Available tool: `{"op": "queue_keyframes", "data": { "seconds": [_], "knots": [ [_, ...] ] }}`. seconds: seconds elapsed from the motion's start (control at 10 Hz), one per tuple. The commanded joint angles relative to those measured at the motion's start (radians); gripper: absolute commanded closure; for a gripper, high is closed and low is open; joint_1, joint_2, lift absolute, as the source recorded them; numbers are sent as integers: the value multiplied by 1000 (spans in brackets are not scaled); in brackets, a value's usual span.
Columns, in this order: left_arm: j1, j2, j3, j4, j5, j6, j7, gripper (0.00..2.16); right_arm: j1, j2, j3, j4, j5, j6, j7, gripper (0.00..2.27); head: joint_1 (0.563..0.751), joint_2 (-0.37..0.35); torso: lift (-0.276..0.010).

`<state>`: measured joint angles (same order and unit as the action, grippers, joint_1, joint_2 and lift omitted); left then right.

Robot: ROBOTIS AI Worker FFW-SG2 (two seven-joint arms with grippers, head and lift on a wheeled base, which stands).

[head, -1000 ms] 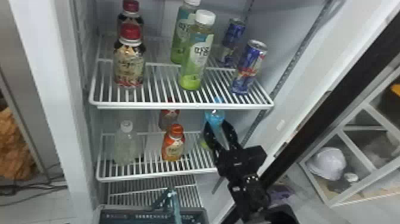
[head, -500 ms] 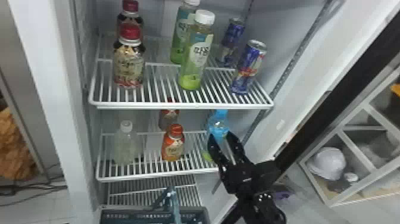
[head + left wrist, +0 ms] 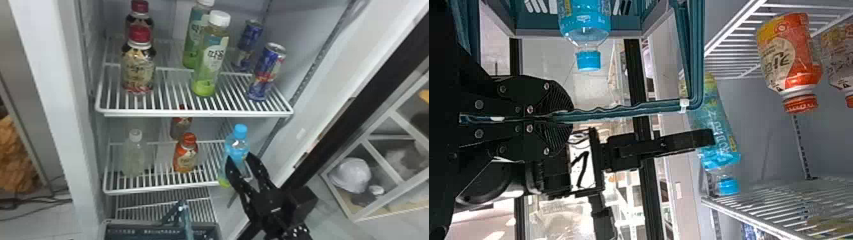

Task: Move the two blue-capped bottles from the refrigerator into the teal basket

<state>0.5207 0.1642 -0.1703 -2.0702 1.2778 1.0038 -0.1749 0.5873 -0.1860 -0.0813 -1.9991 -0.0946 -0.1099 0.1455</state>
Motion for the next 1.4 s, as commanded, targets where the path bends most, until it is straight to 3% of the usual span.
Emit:
{"op": "queue_keyframes", "data": {
  "seconds": [0.0, 0.4, 0.8, 1.1, 1.3],
  "knots": [
    [2, 0, 0, 0, 0, -2, 0, 1107, 70, 7, -15, -76, -1, 36, 11, 742, 695, -350, -136],
    [7, 0, 5, 0, -2, -2, 0, 1108, 254, 8, -55, -331, -39, 137, 52, 742, 695, -350, -136],
    [9, 1, 6, 0, -3, -2, 0, 1108, 340, 2, -49, -479, -106, 252, 101, 740, 695, -350, -136],
    [9, 1, 6, 0, -3, -2, 0, 1108, 372, -38, -44, -557, -160, 404, 141, 739, 695, -350, -136],
    [14, 1, 9, 0, -3, -2, 0, 1108, 382, -43, -46, -582, -192, 530, 147, 739, 695, -350, -136]
  ]
}}
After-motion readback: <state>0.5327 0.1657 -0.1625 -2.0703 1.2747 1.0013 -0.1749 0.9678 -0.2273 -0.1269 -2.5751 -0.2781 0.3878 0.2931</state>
